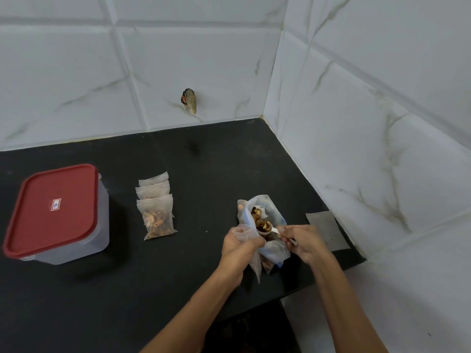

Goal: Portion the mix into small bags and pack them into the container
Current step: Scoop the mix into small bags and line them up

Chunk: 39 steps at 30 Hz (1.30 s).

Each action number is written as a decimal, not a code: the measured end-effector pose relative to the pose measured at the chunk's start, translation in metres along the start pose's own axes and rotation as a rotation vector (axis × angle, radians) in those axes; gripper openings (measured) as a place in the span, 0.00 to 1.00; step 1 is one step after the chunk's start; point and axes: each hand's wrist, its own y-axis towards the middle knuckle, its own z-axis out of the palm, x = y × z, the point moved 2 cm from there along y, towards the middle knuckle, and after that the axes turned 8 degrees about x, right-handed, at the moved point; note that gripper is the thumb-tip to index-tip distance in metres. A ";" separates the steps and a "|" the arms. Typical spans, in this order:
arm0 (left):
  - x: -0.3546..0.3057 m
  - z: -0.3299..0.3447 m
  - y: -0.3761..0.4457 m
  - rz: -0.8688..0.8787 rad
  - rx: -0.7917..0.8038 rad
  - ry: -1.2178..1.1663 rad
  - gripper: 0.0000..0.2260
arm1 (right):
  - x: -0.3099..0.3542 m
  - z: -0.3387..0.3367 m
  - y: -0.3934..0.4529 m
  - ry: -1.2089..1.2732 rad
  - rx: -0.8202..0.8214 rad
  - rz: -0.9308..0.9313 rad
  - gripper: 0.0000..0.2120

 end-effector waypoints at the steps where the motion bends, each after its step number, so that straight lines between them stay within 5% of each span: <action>1: -0.001 -0.001 -0.003 0.026 -0.016 0.046 0.17 | 0.000 0.001 -0.001 0.019 0.009 -0.009 0.06; 5: -0.015 -0.009 -0.019 0.348 -0.220 0.435 0.19 | 0.005 -0.003 -0.014 0.020 -0.033 -0.119 0.06; 8: -0.031 -0.006 -0.029 0.498 -0.232 0.587 0.21 | 0.014 -0.006 -0.035 0.003 -0.084 -0.239 0.05; 15: -0.057 0.011 -0.027 0.545 -0.200 0.747 0.21 | 0.048 0.004 -0.093 -0.084 -0.116 -0.506 0.07; 19: -0.063 0.018 -0.025 0.552 -0.194 0.695 0.20 | 0.045 0.022 -0.112 -0.494 -0.282 -0.756 0.07; 22: -0.064 0.019 -0.023 0.516 -0.179 0.622 0.21 | 0.032 0.039 -0.099 -0.810 -0.136 -0.665 0.43; 24: -0.064 0.018 -0.021 0.521 -0.174 0.587 0.21 | 0.032 0.045 -0.096 -0.934 -0.122 -0.742 0.43; 26: -0.064 0.016 -0.020 0.532 -0.164 0.548 0.19 | 0.036 0.045 -0.103 -0.911 -0.181 -0.860 0.55; 28: -0.065 0.014 -0.020 0.543 -0.153 0.523 0.19 | 0.037 0.041 -0.105 -0.953 -0.379 -0.984 0.45; 30: -0.065 0.013 -0.020 0.560 -0.136 0.504 0.19 | 0.036 0.042 -0.107 -0.950 -0.376 -1.136 0.31; 33: -0.063 0.011 -0.018 0.576 -0.131 0.501 0.18 | 0.040 0.044 -0.109 -0.842 -0.291 -1.062 0.37; 37: -0.055 0.004 -0.014 0.542 -0.170 0.516 0.17 | 0.049 0.030 -0.121 -0.561 -0.379 -1.016 0.05; 39: -0.049 -0.002 -0.013 0.525 -0.196 0.520 0.16 | 0.047 0.021 -0.107 -0.531 -0.373 -0.869 0.07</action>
